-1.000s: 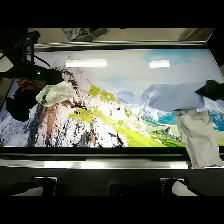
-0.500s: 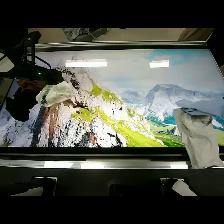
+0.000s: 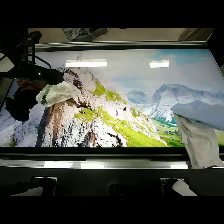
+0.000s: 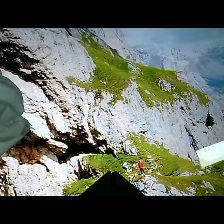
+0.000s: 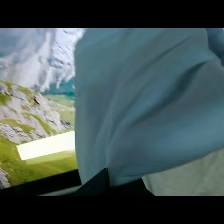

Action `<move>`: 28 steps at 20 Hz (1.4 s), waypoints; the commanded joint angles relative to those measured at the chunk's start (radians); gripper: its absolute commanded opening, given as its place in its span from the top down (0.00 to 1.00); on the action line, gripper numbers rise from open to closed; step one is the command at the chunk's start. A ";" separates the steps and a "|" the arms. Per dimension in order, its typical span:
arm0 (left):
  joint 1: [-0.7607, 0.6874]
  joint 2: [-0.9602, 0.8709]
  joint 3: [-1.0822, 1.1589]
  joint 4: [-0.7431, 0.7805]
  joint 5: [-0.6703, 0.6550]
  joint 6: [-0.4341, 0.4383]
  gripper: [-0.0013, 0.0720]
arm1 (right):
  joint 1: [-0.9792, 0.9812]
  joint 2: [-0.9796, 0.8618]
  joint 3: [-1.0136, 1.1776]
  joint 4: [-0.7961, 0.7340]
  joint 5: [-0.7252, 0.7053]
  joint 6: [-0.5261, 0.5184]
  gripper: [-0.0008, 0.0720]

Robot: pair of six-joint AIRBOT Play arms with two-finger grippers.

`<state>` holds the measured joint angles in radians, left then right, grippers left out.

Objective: Fold the shirts.

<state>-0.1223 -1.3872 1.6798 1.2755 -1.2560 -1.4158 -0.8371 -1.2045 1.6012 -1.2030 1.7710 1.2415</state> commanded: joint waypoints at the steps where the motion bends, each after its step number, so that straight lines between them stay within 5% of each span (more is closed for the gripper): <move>1: 0.000 -0.001 0.000 0.000 -0.001 0.017 0.94 | -0.001 0.000 -0.107 -0.275 0.077 -0.002 0.92; 8: 0.000 -0.001 0.000 0.000 0.000 0.022 0.94 | -0.001 0.101 -0.623 -0.418 -0.120 0.030 0.91; 9: 0.000 -0.001 0.000 0.000 -0.001 0.022 0.94 | -0.001 0.101 -0.645 -0.434 -0.148 0.053 0.73; 11: 0.000 -0.001 0.000 0.001 -0.001 0.022 0.94 | -0.001 0.101 -0.632 -0.433 -0.191 0.031 0.03; 17: 0.002 0.009 0.154 0.008 -0.011 0.021 0.94 | 0.005 0.101 -0.175 -0.295 -0.477 -0.079 0.06; 20: -0.052 0.006 0.274 0.405 -0.010 -0.121 0.94 | 0.167 0.101 0.018 -0.105 -0.671 -0.149 0.09; 22: -0.072 -0.005 0.243 0.599 -0.069 -0.209 0.93 | 0.381 0.092 0.019 -0.092 -0.637 -0.146 0.08; 23: -0.069 -0.010 0.202 0.589 -0.115 -0.239 0.78 | 0.488 0.068 0.019 -0.099 -0.586 -0.120 0.08; 25: -0.069 -0.012 0.044 0.550 -0.258 -0.291 0.10 | 0.700 -0.018 0.006 -0.153 -0.467 -0.096 0.06; 28: -0.073 0.069 -0.348 0.399 -0.224 -0.293 0.08 | 0.883 -0.177 -0.077 -0.230 -0.301 -0.076 0.05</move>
<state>-0.1890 -1.3678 1.5906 1.7351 -1.4521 -1.6592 -0.1452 -1.2659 1.5639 -1.3849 1.3312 1.1427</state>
